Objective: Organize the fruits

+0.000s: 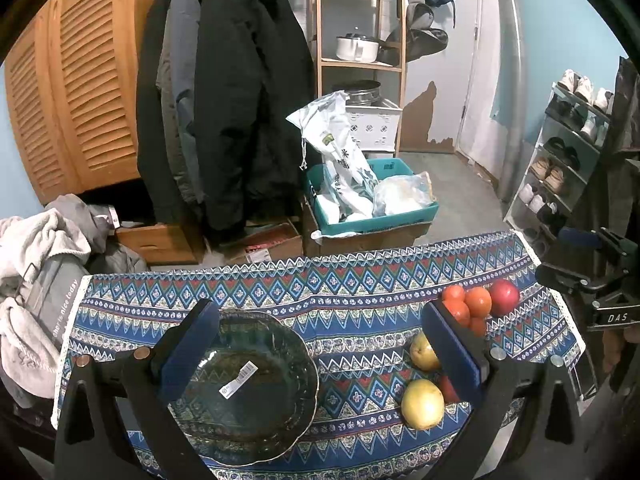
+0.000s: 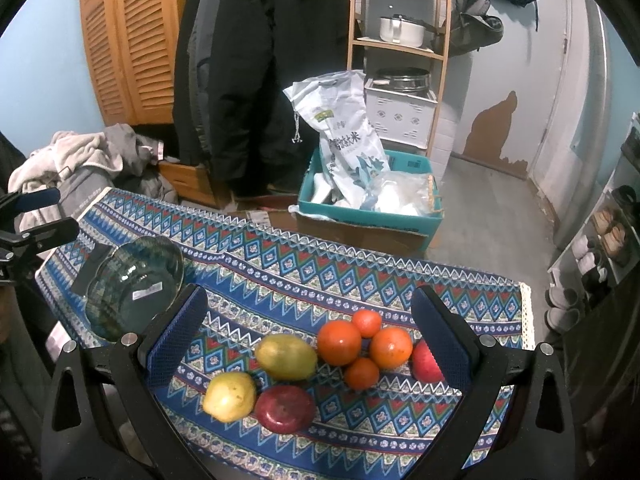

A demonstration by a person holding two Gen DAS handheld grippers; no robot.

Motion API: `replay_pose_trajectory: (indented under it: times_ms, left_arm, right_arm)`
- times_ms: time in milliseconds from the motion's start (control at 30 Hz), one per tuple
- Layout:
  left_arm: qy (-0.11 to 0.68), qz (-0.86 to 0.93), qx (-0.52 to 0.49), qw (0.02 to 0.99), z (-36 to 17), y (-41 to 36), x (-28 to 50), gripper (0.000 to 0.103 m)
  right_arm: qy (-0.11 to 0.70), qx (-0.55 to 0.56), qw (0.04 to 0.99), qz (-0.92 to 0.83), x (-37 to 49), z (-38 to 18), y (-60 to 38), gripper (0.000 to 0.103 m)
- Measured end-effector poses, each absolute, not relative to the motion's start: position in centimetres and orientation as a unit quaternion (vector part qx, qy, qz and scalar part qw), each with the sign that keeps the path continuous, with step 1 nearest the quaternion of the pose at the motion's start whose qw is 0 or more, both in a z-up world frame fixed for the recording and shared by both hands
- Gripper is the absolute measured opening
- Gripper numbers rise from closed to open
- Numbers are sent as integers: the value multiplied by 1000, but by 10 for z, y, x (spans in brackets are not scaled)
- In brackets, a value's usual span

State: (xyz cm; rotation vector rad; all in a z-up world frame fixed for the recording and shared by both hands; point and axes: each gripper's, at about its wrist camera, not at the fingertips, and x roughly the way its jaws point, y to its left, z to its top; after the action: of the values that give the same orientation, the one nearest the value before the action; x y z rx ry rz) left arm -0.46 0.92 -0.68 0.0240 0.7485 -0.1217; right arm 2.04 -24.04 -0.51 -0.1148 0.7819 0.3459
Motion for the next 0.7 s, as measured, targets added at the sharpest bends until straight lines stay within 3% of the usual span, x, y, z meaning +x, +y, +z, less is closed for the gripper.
replay_pose_trajectory:
  times_ms: [700]
  left_arm:
    - [365,-60,10,929,-9,9,-5,103]
  right_arm:
    - [371,-32,913,165,17,2,-253,100]
